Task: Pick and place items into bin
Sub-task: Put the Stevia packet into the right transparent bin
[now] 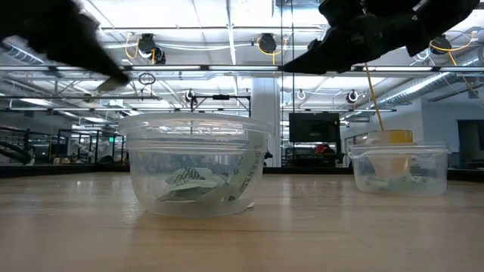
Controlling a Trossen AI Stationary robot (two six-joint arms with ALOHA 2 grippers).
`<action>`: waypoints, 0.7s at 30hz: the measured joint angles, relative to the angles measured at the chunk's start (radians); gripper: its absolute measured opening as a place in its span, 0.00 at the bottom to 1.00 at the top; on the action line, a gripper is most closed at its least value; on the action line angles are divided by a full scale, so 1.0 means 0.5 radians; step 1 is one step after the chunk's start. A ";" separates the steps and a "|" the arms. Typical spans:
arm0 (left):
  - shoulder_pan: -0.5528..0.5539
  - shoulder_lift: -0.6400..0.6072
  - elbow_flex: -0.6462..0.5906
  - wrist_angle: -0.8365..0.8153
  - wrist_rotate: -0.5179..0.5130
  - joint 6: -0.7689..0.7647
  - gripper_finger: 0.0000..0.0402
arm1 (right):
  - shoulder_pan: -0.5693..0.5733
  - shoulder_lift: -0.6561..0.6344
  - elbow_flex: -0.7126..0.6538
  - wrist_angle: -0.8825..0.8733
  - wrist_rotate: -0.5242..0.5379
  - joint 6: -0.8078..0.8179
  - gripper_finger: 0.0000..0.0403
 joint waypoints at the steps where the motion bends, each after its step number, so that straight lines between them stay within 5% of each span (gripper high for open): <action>1: 0.053 -0.058 0.000 0.084 -0.030 0.098 0.02 | 0.000 0.027 0.000 0.042 -0.040 0.000 0.33; 5: 0.272 -0.258 0.001 0.566 -0.018 0.468 0.01 | 0.000 0.175 0.000 0.271 -0.394 0.000 0.33; 8: 0.439 -0.331 0.004 1.024 0.187 0.716 0.03 | 0.004 0.326 0.000 0.528 -0.606 0.032 0.33; 14: 0.748 -0.299 0.007 1.601 0.983 1.044 0.02 | 0.003 0.561 0.000 0.955 -0.333 0.138 0.33; 21: 1.006 -0.055 0.007 1.628 1.173 1.019 0.01 | 0.004 0.603 0.000 1.148 -0.240 0.146 0.33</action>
